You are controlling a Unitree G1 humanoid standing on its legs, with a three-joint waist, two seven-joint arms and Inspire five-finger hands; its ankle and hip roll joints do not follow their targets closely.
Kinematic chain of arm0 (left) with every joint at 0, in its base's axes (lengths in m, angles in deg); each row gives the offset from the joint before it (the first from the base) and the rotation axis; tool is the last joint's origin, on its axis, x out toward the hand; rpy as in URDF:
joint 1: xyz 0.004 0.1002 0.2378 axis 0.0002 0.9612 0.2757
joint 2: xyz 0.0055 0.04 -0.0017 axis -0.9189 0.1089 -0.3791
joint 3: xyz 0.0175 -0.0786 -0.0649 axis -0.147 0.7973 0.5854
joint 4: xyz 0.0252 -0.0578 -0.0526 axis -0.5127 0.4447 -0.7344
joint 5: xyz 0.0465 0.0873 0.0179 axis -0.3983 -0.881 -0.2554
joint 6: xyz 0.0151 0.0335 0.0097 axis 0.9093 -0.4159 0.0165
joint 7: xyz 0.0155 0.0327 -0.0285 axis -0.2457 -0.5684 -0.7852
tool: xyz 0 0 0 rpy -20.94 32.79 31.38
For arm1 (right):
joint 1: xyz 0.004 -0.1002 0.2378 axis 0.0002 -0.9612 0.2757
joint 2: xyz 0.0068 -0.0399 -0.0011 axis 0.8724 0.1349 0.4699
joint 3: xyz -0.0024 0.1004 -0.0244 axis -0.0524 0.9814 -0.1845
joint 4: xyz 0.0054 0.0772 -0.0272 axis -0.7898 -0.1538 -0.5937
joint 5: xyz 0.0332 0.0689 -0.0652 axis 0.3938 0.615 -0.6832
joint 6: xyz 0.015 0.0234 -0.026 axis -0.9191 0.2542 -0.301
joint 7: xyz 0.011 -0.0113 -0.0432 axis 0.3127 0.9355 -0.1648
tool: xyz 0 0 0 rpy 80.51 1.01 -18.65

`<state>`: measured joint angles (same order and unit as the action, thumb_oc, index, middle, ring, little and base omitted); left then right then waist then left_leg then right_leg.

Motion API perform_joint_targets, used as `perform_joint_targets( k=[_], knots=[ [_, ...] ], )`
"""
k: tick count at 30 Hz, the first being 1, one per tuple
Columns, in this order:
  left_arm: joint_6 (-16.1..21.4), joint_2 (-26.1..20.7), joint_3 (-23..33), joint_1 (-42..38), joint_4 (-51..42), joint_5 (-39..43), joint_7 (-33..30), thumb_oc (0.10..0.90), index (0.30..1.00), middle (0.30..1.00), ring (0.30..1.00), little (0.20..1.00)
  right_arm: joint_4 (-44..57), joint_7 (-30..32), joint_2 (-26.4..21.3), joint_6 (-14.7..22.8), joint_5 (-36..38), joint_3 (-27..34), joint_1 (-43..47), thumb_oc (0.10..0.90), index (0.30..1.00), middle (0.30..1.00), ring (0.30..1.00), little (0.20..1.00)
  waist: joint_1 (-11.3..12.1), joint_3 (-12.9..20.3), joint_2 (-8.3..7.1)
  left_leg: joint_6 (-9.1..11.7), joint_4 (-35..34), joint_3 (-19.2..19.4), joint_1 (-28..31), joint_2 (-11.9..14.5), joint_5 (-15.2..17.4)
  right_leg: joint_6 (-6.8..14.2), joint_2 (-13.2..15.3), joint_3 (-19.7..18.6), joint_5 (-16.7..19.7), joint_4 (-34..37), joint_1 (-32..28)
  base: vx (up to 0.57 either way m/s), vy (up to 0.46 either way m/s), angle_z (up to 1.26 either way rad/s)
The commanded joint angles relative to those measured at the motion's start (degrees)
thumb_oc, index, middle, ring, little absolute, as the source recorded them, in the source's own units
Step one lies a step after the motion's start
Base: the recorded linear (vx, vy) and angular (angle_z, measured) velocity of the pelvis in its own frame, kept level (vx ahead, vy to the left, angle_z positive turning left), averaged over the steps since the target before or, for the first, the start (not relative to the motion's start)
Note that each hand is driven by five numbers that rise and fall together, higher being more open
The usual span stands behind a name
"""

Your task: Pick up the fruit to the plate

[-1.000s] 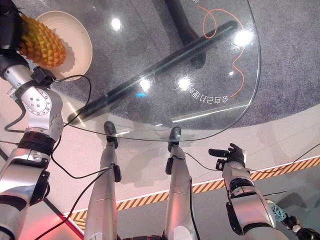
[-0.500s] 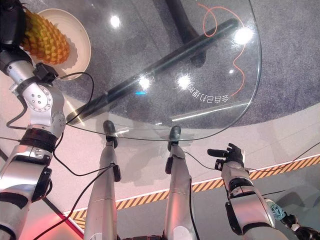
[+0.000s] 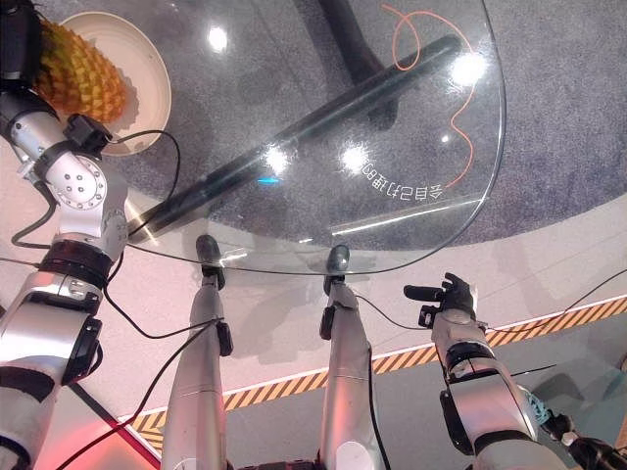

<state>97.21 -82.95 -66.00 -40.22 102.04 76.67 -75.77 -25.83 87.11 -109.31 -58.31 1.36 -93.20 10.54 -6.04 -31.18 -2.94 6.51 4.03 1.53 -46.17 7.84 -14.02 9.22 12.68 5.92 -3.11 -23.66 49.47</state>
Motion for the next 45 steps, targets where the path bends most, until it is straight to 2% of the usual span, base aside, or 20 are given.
perform_joint_targets(
  k=[1, 8, 12, 13, 14, 15, 17, 37, 45],
  knots=[
    [7.18, -4.56, -0.23, -10.77, 0.15, -5.51, -1.13, 0.1, 0.3, 0.3, 0.3, 0.2, -2.3, 1.98, -1.84, -0.08, -1.28, -2.05, -1.97, 0.8, 0.9, 0.9, 0.9, 0.9, 1.23, 1.39, -3.4, 1.84, 9.08, -1.36, -0.47, 2.75, 10.36, 0.71, -0.81, -0.8, 8.56, 10.48, -3.5, 0.0, 0.0, 0.0],
    [7.17, -4.9, -0.72, -11.03, 2.25, -3.53, 0.39, 0.108, 0.307, 0.307, 0.307, 0.208, -2.73, 1.8, -2.03, 0.33, -1.49, -2.24, -1.54, 0.8, 0.9, 0.9, 0.9, 0.9, 1.15, 1.39, -3.47, 1.74, 9.23, -1.53, -0.43, 2.57, 10.54, 0.69, -0.91, -1.04, 8.66, 10.67, -3.57, 0.0, 0.0, 0.0],
    [7.57, -5.02, -0.76, -10.91, 3.28, -2.59, 1.0, 0.226, 0.408, 0.408, 0.408, 0.326, -2.76, 1.99, -2.09, 0.46, -1.6, -2.44, -1.19, 0.8, 0.9, 0.9, 0.9, 0.9, 1.13, 1.39, -3.5, 1.74, 9.25, -1.6, -0.51, 2.58, 10.56, 0.71, -0.98, -1.17, 8.66, 10.71, -3.48, 0.0, 0.0, 0.0],
    [7.6, -5.11, -0.77, -10.9, 3.45, -2.22, 1.33, 0.284, 0.458, 0.458, 0.458, 0.384, -2.84, 1.86, -2.24, 0.52, -1.64, -2.4, -1.17, 0.8, 0.9, 0.9, 0.9, 0.9, 1.13, 1.39, -3.48, 1.72, 9.24, -1.62, -0.56, 2.53, 10.55, 0.7, -0.99, -1.18, 8.65, 10.71, -3.45, 0.0, 0.0, 0.0],
    [7.61, -5.19, -0.76, -11.15, 3.47, -2.12, 1.45, 0.303, 0.474, 0.474, 0.474, 0.403, -2.84, 1.86, -2.29, 0.55, -1.65, -2.31, -0.97, 0.8, 0.9, 0.9, 0.9, 0.9, 1.08, 1.39, -3.49, 1.64, 9.11, -1.63, -1.0, 2.43, 10.05, 0.66, -0.93, -1.22, 9.1, 10.87, -3.03, 0.0, 0.0, 0.0],
    [7.53, -5.28, -0.82, -11.25, 3.59, -1.91, 1.71, 0.366, 0.528, 0.528, 0.528, 0.466, -2.84, 1.85, -2.29, 0.6, -1.66, -2.34, -0.98, 0.8, 0.9, 0.9, 0.9, 0.9, 1.09, 1.39, -3.51, 1.63, 9.0, -1.65, -1.03, 2.46, 10.06, 0.66, -0.93, -1.21, 9.07, 10.94, -3.04, 0.0, 0.0, 0.0],
    [7.41, -5.31, -0.97, -11.3, 3.9, -1.47, 2.07, 0.418, 0.573, 0.573, 0.573, 0.518, -2.77, 1.93, -2.24, 0.58, -1.58, -2.55, -1.02, 0.8, 0.9, 0.9, 0.9, 0.9, 1.13, 1.39, -3.55, 1.68, 8.76, -1.62, -0.48, 2.53, 10.47, 0.71, -1.07, -1.15, 8.67, 11.02, -3.57, 0.0, 0.0, 0.0],
    [8.22, -4.91, -0.86, -10.69, 5.09, 1.15, 4.21, 0.41, 0.566, 0.566, 0.566, 0.51, -2.95, 2.14, -2.03, 0.91, -1.69, -2.77, -0.71, 0.8, 0.9, 0.9, 0.9, 0.9, 1.22, 1.39, -3.52, 1.63, 9.44, -2.01, -1.01, 2.43, 10.68, 0.59, -1.15, -1.18, 8.4, 10.46, -3.05, 0.0, 0.0, 0.0],
    [8.45, -4.56, -0.74, -9.9, 4.34, 1.2, 4.61, 0.451, 0.601, 0.601, 0.601, 0.551, -2.71, 2.41, -2.06, 0.92, -1.54, -2.73, -0.7, 0.8, 0.9, 0.9, 0.9, 0.9, 1.37, 1.39, -3.51, 1.61, 9.1, -1.99, -1.32, 2.34, 10.11, 0.62, -0.97, -1.0, 8.78, 10.81, -2.95, 0.0, 0.0, 0.0]
  ],
)
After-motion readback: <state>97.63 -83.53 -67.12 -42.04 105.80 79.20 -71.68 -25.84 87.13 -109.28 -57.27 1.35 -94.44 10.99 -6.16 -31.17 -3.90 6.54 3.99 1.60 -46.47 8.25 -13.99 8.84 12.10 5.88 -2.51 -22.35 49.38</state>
